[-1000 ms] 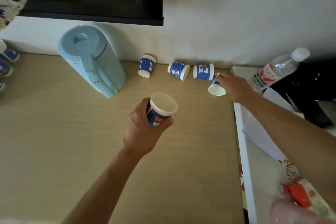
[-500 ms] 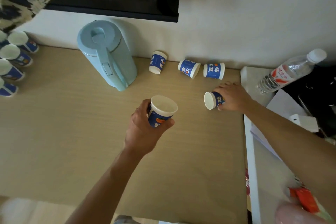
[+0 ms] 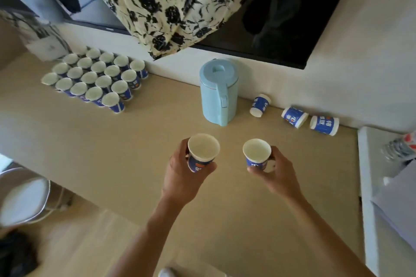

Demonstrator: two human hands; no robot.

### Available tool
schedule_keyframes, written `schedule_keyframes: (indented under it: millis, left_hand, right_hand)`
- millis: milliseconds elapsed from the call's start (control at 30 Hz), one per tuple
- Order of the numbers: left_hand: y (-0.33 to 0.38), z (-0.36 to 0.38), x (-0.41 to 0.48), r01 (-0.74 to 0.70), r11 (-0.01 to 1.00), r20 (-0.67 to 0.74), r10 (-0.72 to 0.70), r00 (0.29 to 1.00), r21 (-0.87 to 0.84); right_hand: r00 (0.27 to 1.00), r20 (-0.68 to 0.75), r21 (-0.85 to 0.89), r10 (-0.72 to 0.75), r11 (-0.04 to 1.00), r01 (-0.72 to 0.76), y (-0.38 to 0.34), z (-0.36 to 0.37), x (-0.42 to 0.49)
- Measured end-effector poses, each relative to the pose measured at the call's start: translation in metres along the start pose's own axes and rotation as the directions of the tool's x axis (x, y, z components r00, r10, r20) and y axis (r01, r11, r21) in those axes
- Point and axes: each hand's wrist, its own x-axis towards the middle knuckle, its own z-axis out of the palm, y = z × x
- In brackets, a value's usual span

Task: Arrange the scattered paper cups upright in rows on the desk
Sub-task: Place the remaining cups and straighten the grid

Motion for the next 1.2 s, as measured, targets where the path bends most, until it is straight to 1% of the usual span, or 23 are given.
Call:
schedule_keyframes:
  millis: [200,500,633,700,967,1200]
  left_hand:
    - [-0.039,-0.084,-0.021,0.005,0.997,-0.148,-0.016,0.989,-0.076]
    - [-0.101,-0.219,-0.062,-0.027,0.982,-0.29,-0.028,0.957,-0.185]
    - [-0.128,-0.28,-0.076,-0.041,0.981,-0.355,-0.029,0.935,-0.189]
    - [-0.144,-0.312,-0.082,-0.04,0.978,-0.408,-0.048,0.912,-0.205]
    - [-0.189,-0.387,-0.077,-0.002,0.962,-0.51,-0.144,0.848,-0.274]
    - [-0.241,-0.448,-0.025,0.091,0.974,-0.547,-0.194,0.814,-0.21]
  right_hand:
    - [0.997,-0.004,0.134,-0.075,0.988,0.075,-0.089,0.079,-0.028]
    - [0.989,-0.026,0.215,-0.143,0.966,0.146,-0.206,0.203,-0.089]
    - [0.987,-0.007,0.252,-0.159,0.955,0.156,-0.242,0.259,-0.115]
    - [0.983,0.021,0.254,-0.183,0.952,0.171,-0.262,0.29,-0.122]
    - [0.965,0.103,0.275,-0.24,0.94,0.204,-0.317,0.371,-0.109]
    - [0.953,0.136,0.293,-0.272,0.93,0.224,-0.346,0.472,-0.062]
